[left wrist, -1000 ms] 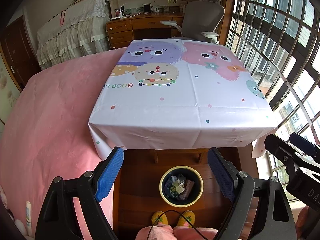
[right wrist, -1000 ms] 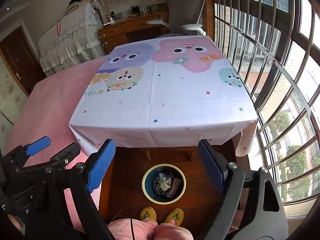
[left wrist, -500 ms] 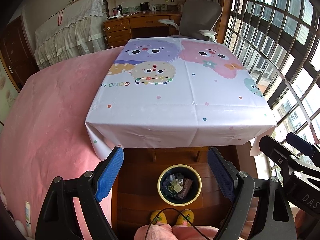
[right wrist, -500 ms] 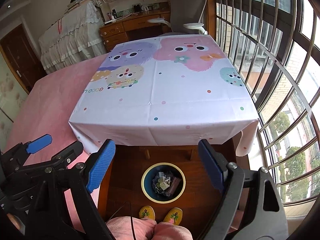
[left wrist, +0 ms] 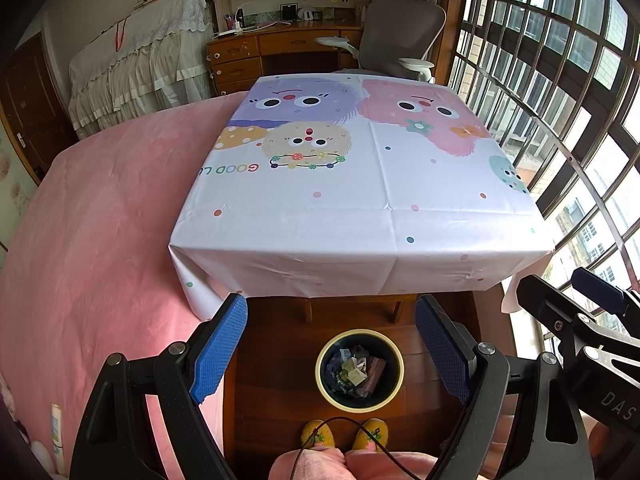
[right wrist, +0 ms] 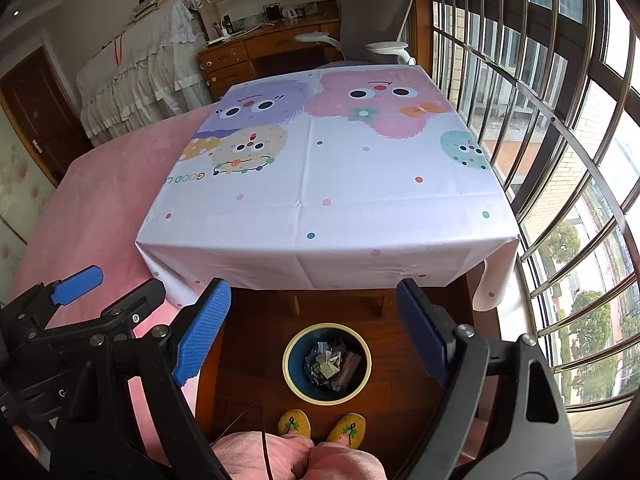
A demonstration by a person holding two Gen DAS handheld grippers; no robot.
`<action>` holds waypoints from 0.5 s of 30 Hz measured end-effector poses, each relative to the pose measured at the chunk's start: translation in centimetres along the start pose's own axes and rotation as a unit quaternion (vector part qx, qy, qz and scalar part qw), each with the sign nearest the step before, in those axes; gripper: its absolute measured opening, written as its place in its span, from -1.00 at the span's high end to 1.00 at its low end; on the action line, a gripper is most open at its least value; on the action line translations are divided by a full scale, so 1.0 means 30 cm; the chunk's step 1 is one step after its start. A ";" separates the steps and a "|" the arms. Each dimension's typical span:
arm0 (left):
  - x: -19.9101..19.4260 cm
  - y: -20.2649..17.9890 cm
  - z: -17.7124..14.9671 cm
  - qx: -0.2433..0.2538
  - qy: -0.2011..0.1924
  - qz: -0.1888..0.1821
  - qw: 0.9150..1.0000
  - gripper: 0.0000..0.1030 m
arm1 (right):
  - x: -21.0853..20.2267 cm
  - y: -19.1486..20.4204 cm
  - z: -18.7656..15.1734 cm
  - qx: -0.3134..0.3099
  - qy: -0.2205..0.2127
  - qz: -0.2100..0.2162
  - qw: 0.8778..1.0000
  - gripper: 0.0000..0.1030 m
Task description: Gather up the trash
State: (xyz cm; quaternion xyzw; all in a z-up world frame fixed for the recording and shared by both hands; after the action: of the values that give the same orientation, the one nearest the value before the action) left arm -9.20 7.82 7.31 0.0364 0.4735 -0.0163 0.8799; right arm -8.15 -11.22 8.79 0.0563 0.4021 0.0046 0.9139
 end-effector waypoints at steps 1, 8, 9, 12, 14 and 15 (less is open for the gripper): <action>0.002 -0.002 -0.001 0.000 0.000 0.000 1.000 -0.69 | 0.001 0.000 0.000 0.000 0.000 0.000 1.000 -0.61; 0.001 0.003 0.003 0.001 -0.001 0.000 1.000 -0.69 | 0.000 0.002 0.000 0.000 -0.001 0.000 1.000 -0.61; 0.003 0.002 0.002 0.001 -0.002 0.000 1.000 -0.69 | 0.003 0.001 0.001 0.000 -0.001 0.001 1.000 -0.61; 0.014 -0.006 0.014 0.000 -0.004 0.000 1.000 -0.69 | 0.003 0.002 0.005 0.000 0.000 0.000 1.000 -0.61; 0.022 -0.012 0.017 -0.001 -0.004 0.000 1.000 -0.69 | 0.003 0.003 0.005 0.000 -0.001 0.000 1.000 -0.61; 0.026 -0.015 0.021 -0.001 -0.004 0.000 1.000 -0.69 | 0.003 0.003 0.005 0.000 -0.001 0.000 1.000 -0.61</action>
State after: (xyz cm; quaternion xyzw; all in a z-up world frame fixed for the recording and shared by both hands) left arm -8.28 7.33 6.97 0.0353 0.4696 -0.0159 0.8820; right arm -7.97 -11.14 8.83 0.0563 0.4009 0.0044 0.9144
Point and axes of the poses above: each gripper's, at about its wrist camera, not at the fingertips, and x roughly the way its jaws point, y to its left, z to its top, the point moved 5 cm from there along x, roughly the way its jaws point, and after that the axes turned 3 degrees about x, right-handed, at the moved point
